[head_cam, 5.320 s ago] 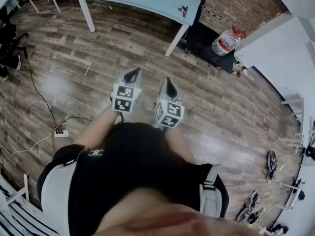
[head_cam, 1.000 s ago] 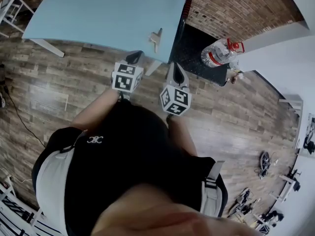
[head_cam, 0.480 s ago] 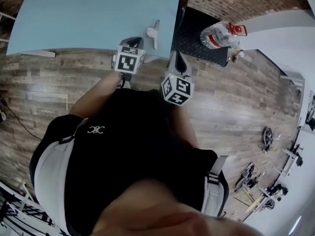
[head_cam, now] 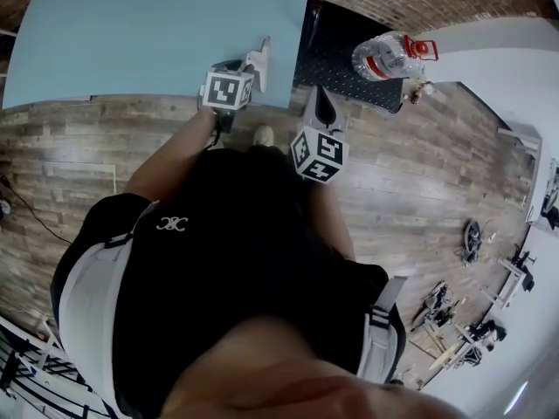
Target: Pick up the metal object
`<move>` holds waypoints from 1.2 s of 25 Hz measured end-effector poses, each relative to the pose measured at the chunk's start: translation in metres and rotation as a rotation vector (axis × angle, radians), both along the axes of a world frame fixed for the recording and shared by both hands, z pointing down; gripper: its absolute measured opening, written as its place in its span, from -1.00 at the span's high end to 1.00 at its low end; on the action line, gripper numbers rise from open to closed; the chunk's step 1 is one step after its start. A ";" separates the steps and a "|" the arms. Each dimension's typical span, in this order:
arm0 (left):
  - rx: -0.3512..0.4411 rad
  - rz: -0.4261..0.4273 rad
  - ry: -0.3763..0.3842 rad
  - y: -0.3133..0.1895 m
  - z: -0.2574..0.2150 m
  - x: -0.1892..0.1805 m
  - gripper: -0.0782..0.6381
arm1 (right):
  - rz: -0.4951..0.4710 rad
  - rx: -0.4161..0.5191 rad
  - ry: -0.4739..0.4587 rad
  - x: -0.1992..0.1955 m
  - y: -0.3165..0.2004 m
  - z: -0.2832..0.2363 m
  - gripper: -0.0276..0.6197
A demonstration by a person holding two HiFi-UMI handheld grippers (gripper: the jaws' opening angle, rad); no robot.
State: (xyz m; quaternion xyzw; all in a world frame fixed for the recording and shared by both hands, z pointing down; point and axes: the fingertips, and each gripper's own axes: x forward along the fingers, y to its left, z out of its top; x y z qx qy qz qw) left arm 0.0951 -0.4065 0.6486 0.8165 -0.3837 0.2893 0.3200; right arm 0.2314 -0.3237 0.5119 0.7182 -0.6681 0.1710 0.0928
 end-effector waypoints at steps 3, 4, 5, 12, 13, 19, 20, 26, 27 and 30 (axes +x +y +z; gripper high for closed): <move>-0.089 -0.031 -0.003 -0.005 0.024 0.005 0.43 | -0.002 0.003 0.000 0.016 -0.008 -0.003 0.87; -0.121 -0.044 0.002 -0.007 0.031 0.006 0.41 | 0.000 0.003 -0.001 0.021 -0.009 -0.004 0.87; -0.149 -0.060 0.008 -0.008 0.038 0.006 0.40 | 0.003 0.000 -0.003 0.024 -0.010 -0.003 0.87; -0.284 -0.137 0.074 -0.009 0.058 0.011 0.54 | -0.029 -0.019 0.015 0.042 -0.020 0.005 0.87; -0.296 -0.144 0.096 -0.009 0.058 0.014 0.56 | -0.035 -0.017 0.012 0.043 -0.023 0.004 0.87; -0.290 -0.150 0.218 -0.014 0.040 0.028 0.75 | -0.076 -0.022 -0.026 0.043 -0.038 0.008 0.87; -0.271 -0.144 0.218 -0.016 0.035 0.029 0.75 | -0.081 -0.021 -0.034 0.043 -0.040 0.009 0.87; -0.107 -0.149 0.217 -0.033 -0.013 0.019 0.76 | -0.124 0.025 -0.079 0.030 -0.056 0.001 0.87; -0.056 -0.151 0.198 -0.036 -0.023 0.015 0.76 | -0.131 0.036 -0.090 0.027 -0.058 0.000 0.87; 0.134 -0.142 0.120 -0.046 -0.065 0.004 0.76 | -0.146 0.070 -0.130 0.020 -0.064 -0.004 0.87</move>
